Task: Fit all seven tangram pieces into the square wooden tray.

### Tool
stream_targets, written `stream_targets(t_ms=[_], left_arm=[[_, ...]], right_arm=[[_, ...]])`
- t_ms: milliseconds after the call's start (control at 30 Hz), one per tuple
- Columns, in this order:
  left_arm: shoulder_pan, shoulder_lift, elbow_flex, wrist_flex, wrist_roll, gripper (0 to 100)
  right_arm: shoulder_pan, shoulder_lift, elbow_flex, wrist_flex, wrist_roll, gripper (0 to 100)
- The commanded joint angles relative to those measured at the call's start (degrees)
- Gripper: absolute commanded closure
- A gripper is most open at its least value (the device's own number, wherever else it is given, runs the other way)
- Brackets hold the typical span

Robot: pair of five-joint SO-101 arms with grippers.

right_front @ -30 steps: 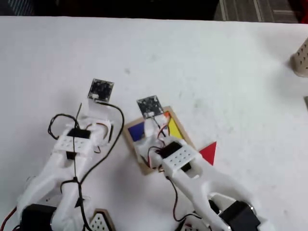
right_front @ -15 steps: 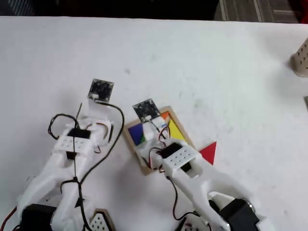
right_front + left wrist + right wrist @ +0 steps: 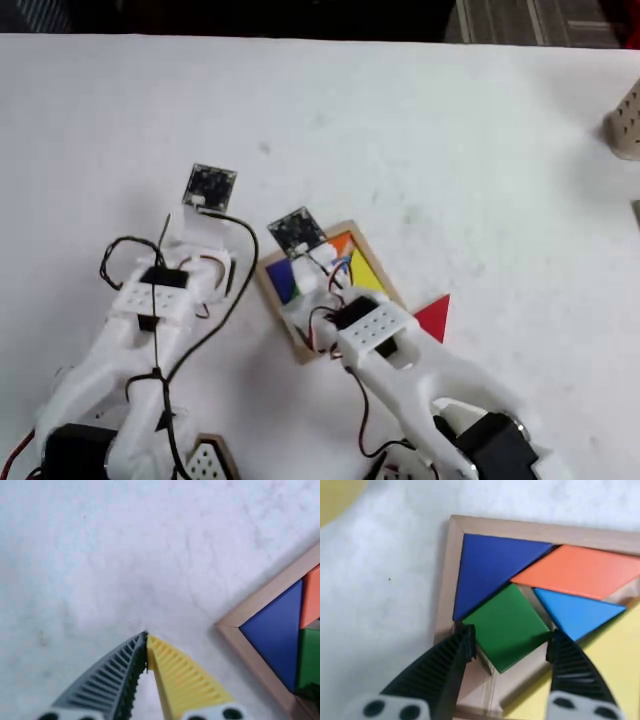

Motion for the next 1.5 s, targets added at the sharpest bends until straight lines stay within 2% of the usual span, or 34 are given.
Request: stream_targets(t_ms=[0, 100, 333, 500, 700, 1000, 1067, 1133, 1200, 1300, 1467], left_arm=[[-0.48, -0.13, -3.34, -1.32, -0.26, 98], [-0.48, -0.13, -3.34, -1.32, -0.26, 98], [-0.48, -0.13, -3.34, -1.32, -0.26, 98], [-0.48, -0.13, -3.34, -1.32, -0.26, 98], [-0.4, -0.13, -3.34, -1.32, -0.26, 98], [-1.1, -0.57, -3.52, -1.32, -0.26, 98], [-4.62, -0.57, -4.75, -2.46, -0.09, 98], [-10.07, -0.13, -6.51, -3.34, 2.64, 98], [-14.2, -0.13, -7.12, -4.22, 8.88, 98], [-17.89, -0.13, -7.12, -6.59, 16.18, 98], [-20.88, -0.13, -7.38, -7.82, 17.58, 98]], right_arm=[[1.01, -0.22, -2.9, 5.14, 4.31, 77.2], [1.01, -0.13, -4.13, 9.27, 9.93, 77.2], [1.89, -0.13, -4.22, 9.54, 27.78, 77.2], [1.98, 0.48, -4.22, 12.97, 34.29, 77.6], [1.54, 6.29, -4.57, 16.75, 48.53, 77.2], [0.84, 12.09, -10.81, 21.14, 47.12, 78.6], [1.01, 14.37, -13.54, 22.9, 44.66, 82.2], [1.19, 15.96, -15.82, 25.01, 43.16, 86.3], [1.63, 16.66, -16.88, 25.89, 42.81, 88.7], [2.77, 16.66, -16.97, 25.8, 42.73, 87.8], [3.82, 16.66, -16.79, 26.33, 42.73, 87.6]])
